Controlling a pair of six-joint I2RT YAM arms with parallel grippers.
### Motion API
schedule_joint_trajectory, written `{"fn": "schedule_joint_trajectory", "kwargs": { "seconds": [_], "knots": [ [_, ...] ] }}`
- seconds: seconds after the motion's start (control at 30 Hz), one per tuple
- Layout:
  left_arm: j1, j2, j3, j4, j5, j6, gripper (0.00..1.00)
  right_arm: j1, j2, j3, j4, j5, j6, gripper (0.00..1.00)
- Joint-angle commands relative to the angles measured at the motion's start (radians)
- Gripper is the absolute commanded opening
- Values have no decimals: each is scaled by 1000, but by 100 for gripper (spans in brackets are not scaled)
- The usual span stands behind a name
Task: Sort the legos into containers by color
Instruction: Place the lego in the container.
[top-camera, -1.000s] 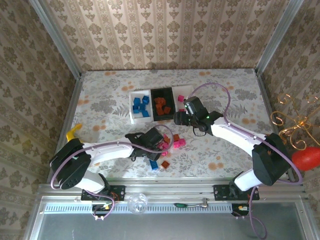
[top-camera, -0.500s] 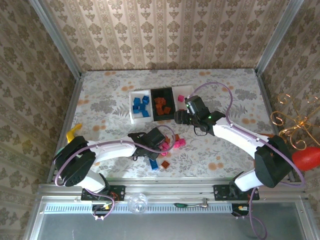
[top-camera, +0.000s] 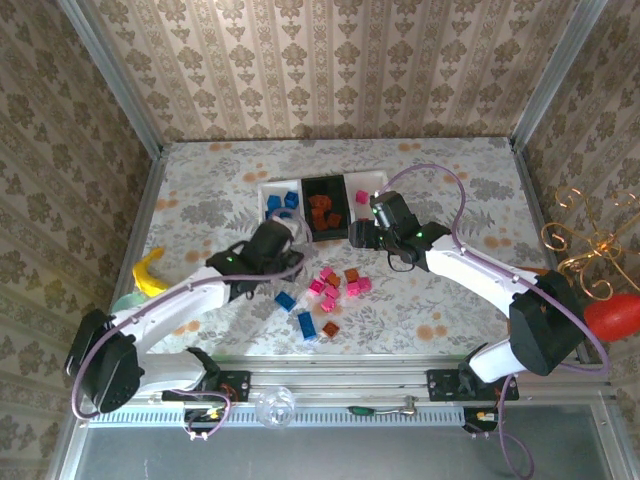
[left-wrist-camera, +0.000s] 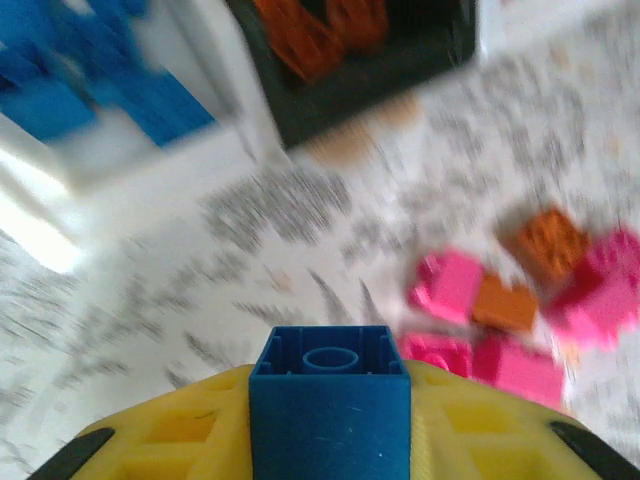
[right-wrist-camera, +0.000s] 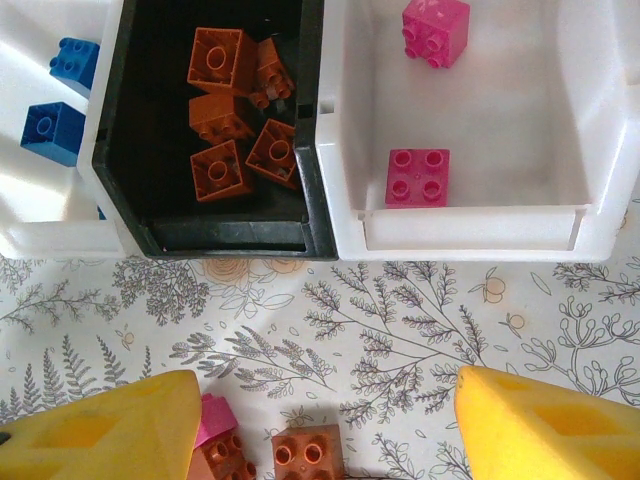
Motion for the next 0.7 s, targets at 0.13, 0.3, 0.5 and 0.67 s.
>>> {"fn": "schedule_joint_trajectory", "kwargs": {
  "seconds": [0.13,0.3,0.5,0.67],
  "knots": [
    [202,157,183,123,55,-4,36,-4,-7,-18,-7,12,29,69],
    [277,339,290,170,85,-19,35,1,-32,-37,-20,9,29,69],
    [282,511,423,151,94,-18,35,9,-96,-82,-34,9,28,69],
    [333,573,479,115,115,-34,38,19,-124,-119,-25,-53,15,70]
  ]
}}
